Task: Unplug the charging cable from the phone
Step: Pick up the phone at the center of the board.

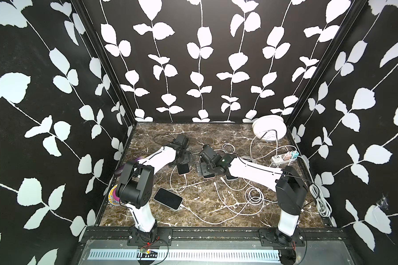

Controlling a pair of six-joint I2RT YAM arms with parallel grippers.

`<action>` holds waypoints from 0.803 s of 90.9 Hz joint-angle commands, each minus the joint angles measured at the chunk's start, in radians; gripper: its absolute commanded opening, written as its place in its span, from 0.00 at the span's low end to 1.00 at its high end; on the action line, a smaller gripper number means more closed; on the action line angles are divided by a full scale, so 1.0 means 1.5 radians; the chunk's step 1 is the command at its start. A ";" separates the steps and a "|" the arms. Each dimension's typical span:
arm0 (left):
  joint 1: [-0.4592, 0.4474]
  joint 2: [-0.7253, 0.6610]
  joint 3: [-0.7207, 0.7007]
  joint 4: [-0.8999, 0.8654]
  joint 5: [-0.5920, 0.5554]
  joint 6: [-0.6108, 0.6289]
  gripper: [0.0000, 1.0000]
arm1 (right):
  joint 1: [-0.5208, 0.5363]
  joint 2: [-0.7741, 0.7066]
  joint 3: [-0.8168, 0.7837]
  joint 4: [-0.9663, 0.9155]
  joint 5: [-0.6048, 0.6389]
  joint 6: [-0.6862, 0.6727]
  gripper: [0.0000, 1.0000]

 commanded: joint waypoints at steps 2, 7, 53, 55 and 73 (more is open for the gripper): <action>0.002 0.042 0.029 -0.034 0.015 0.032 0.98 | 0.004 -0.037 -0.007 0.025 0.003 0.011 0.98; 0.004 0.055 0.033 -0.035 0.009 0.033 0.98 | 0.005 -0.039 -0.009 0.027 0.000 0.011 0.98; 0.013 0.116 0.047 -0.028 0.014 0.033 0.94 | 0.026 -0.033 -0.022 0.044 0.000 0.019 0.95; 0.013 0.119 0.047 -0.027 0.016 0.032 0.93 | 0.026 -0.034 -0.022 0.044 0.000 0.019 0.95; 0.013 0.140 0.048 -0.022 0.032 0.019 0.82 | 0.028 -0.036 -0.025 0.051 -0.001 0.020 0.92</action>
